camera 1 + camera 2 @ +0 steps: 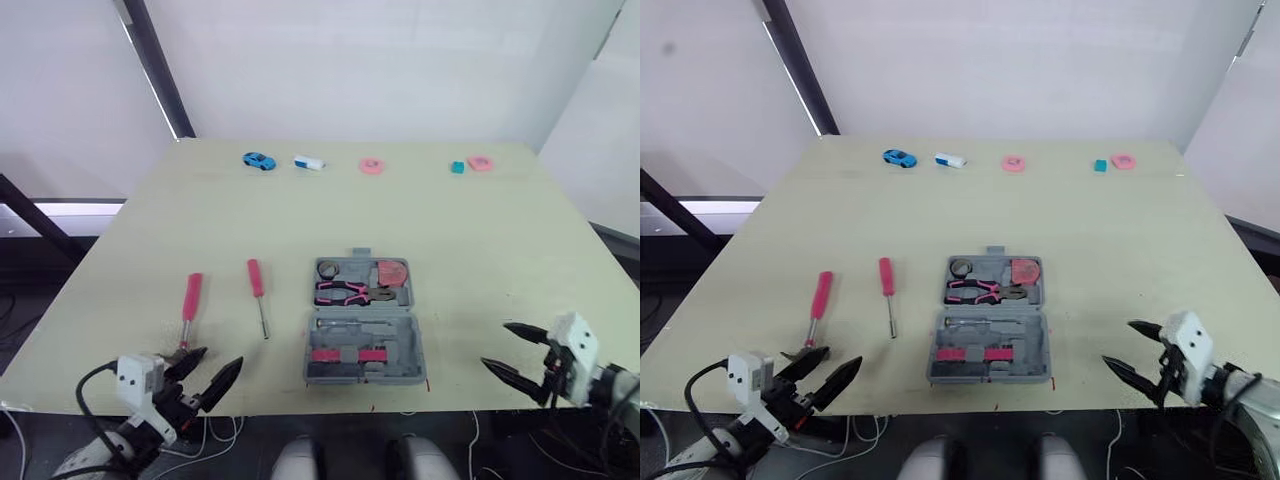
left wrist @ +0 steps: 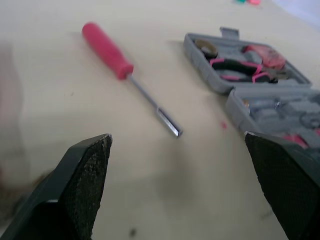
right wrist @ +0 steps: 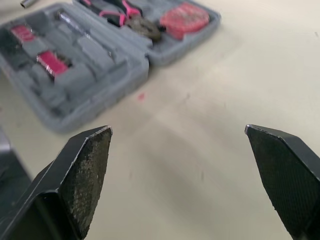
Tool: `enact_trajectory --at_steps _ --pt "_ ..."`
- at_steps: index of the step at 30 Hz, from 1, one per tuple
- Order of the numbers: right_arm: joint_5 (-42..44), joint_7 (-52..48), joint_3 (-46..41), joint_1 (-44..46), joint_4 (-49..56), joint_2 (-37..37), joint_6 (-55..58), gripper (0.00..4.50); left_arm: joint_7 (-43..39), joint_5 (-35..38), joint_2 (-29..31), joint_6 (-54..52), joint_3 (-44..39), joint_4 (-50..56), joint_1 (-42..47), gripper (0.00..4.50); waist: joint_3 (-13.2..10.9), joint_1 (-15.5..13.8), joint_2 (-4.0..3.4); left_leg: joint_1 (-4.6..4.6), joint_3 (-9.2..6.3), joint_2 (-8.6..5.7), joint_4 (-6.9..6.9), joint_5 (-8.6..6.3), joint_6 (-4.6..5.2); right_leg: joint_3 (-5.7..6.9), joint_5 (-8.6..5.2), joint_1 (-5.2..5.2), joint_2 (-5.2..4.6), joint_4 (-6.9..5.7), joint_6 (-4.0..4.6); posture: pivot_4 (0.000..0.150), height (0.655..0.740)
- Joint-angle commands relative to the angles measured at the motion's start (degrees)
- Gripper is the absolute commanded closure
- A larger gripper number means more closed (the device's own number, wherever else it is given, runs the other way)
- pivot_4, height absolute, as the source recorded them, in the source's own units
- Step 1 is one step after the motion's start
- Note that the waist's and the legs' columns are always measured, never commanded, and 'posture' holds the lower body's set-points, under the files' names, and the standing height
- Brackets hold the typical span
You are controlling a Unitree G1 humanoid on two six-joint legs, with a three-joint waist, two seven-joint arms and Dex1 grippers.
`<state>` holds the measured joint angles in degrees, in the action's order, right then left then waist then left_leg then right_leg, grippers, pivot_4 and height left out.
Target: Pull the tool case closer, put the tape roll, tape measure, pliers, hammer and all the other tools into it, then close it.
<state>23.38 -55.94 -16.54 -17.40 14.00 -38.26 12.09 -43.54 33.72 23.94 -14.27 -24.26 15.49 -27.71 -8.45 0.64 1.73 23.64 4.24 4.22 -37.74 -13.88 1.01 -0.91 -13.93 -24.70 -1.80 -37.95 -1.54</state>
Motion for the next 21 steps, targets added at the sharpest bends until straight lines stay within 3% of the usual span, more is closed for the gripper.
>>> enact_trajectory --at_steps 1,7,17,21 --pt "1.98 -1.04 -3.83 -2.88 2.25 -1.18 -0.86 0.04 -0.37 -0.36 0.09 2.29 -1.49 0.50 -1.22 0.00 0.01 -0.02 -0.02 -0.01 0.00 0.00 -0.03 0.00 0.00 0.00 0.00 0.01 -0.02 -0.01 -0.01 0.150 0.7400" --pt "3.59 -2.38 -3.62 -2.58 1.37 -0.76 -1.70 0.04 0.56 0.32 0.25 2.21 -1.70 1.32 -0.50 0.00 0.01 0.02 -0.02 0.00 0.00 -0.01 -0.03 0.00 0.00 0.00 -0.01 0.01 -0.03 0.01 -0.01 0.150 0.7400" --pt "8.15 -4.36 5.37 8.75 7.22 -0.95 3.01 0.04 9.11 2.23 4.03 -6.07 -3.11 5.14 7.76 0.00 0.00 -0.03 -0.02 0.01 -0.03 -0.01 -0.03 0.00 0.00 0.01 0.03 0.02 0.01 -0.02 0.04 0.150 0.7400" --pt "8.82 -5.34 10.14 14.30 10.35 -1.34 5.10 0.04 19.39 2.91 5.61 -16.27 -4.90 6.67 12.22 0.00 0.00 -0.03 -0.02 0.02 -0.05 0.00 -0.03 0.00 0.00 0.02 0.12 0.03 0.02 -0.01 0.18 0.150 0.7400"
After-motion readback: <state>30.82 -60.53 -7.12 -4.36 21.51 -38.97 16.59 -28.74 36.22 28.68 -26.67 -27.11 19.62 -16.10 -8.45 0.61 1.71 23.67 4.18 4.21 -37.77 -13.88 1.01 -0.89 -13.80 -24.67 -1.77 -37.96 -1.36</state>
